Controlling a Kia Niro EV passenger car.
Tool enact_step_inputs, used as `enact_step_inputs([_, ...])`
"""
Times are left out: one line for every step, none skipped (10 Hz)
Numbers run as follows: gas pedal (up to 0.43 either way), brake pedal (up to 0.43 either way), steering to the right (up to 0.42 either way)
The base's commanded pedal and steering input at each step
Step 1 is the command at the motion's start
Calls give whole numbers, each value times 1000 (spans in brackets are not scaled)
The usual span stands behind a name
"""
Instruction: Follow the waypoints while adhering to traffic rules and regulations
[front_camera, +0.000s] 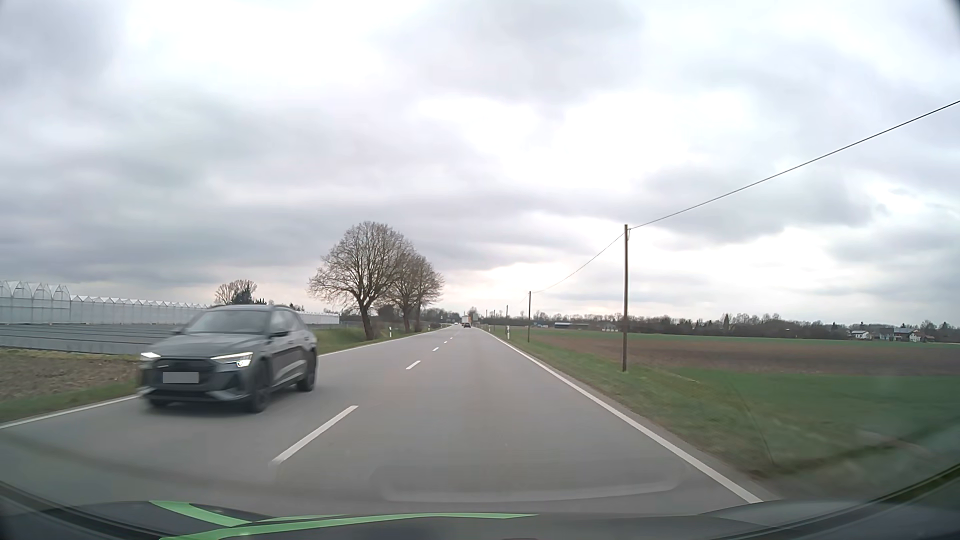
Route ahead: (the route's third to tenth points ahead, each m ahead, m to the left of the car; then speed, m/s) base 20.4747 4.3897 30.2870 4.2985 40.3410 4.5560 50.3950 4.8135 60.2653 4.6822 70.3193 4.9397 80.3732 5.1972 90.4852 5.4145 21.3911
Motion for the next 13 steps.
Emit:
enact_step_inputs([197,0,1])
enact_step_inputs([209,0,1])
enact_step_inputs([209,0,1])
enact_step_inputs([209,0,1])
enact_step_inputs([209,0,1])
enact_step_inputs([209,0,1])
enact_step_inputs([209,0,1])
enact_step_inputs([209,0,1])
enact_step_inputs([209,0,1])
enact_step_inputs([209,0,1])
enact_step_inputs([209,0,1])
enact_step_inputs([209,0,1])
enact_step_inputs([209,0,1])
